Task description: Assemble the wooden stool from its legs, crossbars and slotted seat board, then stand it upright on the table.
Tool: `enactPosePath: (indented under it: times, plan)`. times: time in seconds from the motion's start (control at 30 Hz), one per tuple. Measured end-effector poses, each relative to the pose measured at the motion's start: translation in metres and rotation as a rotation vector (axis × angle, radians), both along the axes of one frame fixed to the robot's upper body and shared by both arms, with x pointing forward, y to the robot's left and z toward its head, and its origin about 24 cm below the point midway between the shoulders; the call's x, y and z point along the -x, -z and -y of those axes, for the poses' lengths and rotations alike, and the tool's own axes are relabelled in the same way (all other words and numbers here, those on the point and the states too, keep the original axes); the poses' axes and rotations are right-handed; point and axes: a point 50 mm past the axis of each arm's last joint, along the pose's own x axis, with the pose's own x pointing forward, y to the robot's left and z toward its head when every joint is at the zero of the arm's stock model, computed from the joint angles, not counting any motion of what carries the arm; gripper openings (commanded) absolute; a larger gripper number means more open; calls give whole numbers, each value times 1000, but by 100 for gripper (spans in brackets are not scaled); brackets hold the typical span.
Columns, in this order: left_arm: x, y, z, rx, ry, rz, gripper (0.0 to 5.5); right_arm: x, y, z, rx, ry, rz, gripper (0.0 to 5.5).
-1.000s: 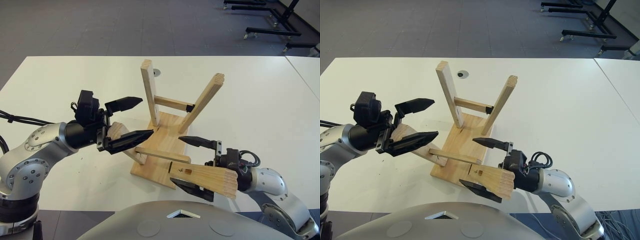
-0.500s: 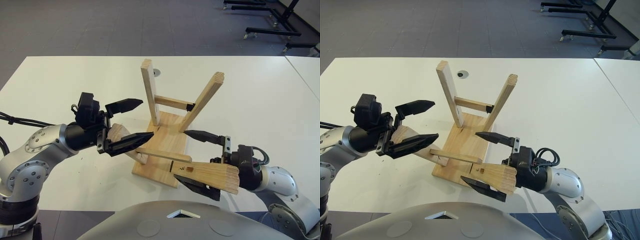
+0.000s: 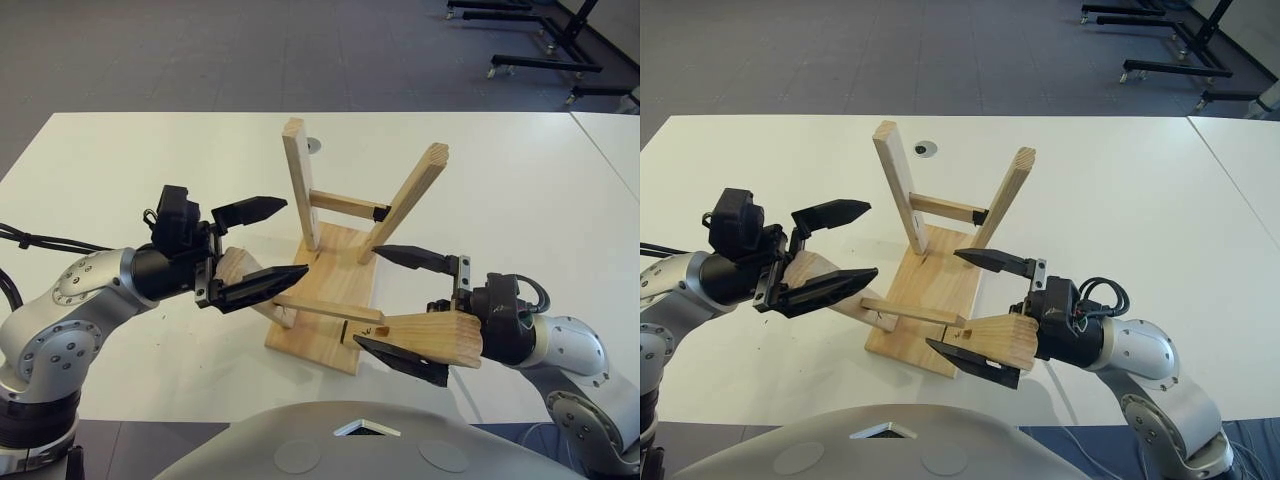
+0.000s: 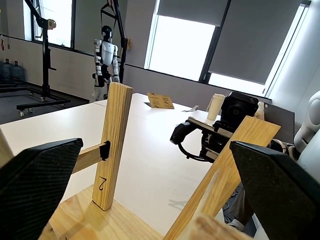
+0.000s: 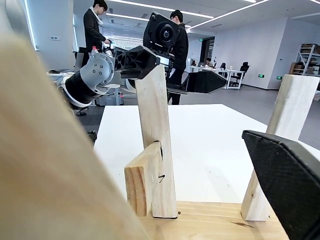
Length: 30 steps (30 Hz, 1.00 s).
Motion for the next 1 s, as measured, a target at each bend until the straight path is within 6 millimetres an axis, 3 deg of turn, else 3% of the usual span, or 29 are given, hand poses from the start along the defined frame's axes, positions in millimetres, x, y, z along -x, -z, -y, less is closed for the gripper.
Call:
enactPosePath:
  times: [0.6, 0.67, 0.8, 1.0]
  plan:
    - [-11, -15, -1, -10, 43, 35, 540, -10, 1, -5, -19, -31, 20, 537]
    - [-11, -23, 1, 18, 64, 51, 540, -11, 0, -7, -20, -40, 20, 537]
    - [-21, -58, -3, 72, 101, 140, 540, -11, 1, -11, -16, -39, 21, 537]
    - [-29, -79, 2, 22, 182, 199, 540, -12, 1, -18, -29, -40, 18, 537]
